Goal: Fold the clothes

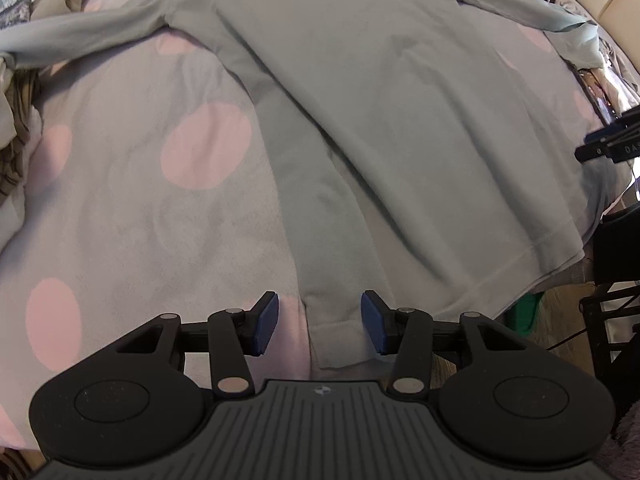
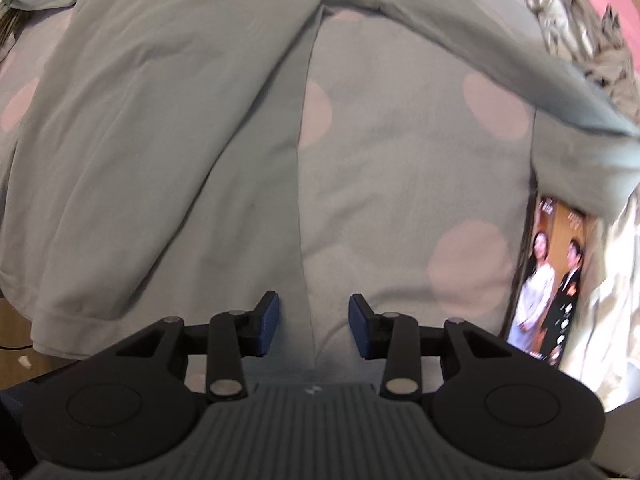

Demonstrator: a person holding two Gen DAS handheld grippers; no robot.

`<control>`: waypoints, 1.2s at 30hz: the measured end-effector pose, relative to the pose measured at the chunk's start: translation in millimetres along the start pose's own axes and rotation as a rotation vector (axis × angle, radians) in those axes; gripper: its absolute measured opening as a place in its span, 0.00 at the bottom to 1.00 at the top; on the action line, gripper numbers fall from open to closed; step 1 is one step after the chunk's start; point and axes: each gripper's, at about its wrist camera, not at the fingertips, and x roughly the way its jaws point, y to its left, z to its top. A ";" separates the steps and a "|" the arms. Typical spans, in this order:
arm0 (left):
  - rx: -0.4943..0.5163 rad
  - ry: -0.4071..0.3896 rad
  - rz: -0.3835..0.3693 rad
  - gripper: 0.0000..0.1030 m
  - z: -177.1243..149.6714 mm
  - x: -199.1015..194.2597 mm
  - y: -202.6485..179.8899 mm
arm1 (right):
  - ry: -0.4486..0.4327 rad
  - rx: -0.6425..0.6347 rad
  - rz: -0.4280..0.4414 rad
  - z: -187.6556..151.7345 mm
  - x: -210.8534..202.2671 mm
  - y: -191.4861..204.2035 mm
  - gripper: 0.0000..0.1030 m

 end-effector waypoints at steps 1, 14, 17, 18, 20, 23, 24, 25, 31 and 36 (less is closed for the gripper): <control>-0.003 0.008 -0.004 0.42 -0.7 3.4 -0.1 | 0.006 0.003 0.014 -0.6 1.6 -0.1 0.39; -0.034 -0.030 -0.033 0.00 3.9 -30.0 8.3 | -0.039 0.028 0.074 -2.2 -31.0 -2.2 0.03; -0.048 -0.074 -0.052 0.00 7.6 -57.1 14.6 | -0.060 0.093 0.125 -4.6 -56.2 -14.5 0.03; -0.050 -0.086 -0.055 0.00 10.1 -65.9 14.7 | -0.072 0.108 0.135 -5.1 -65.0 -18.0 0.03; -0.053 -0.104 -0.059 0.00 15.8 -80.7 13.9 | -0.097 0.121 0.121 -9.0 -84.4 -17.6 0.03; -0.063 -0.100 -0.053 0.00 15.7 -101.1 20.5 | -0.102 0.127 0.092 -14.2 -109.2 -24.4 0.03; -0.069 -0.096 -0.049 0.00 15.2 -105.9 23.6 | -0.090 0.126 0.084 -16.6 -114.0 -25.8 0.03; -0.075 -0.091 -0.048 0.00 14.0 -110.1 25.9 | -0.076 0.122 0.076 -18.7 -118.4 -24.7 0.03; -0.100 -0.028 -0.038 0.00 2.4 -116.9 40.7 | 0.043 0.049 0.034 -34.2 -107.2 -20.1 0.03; -0.082 0.078 0.010 0.00 -14.1 -96.4 46.6 | 0.138 -0.004 0.002 -48.9 -77.7 -7.2 0.03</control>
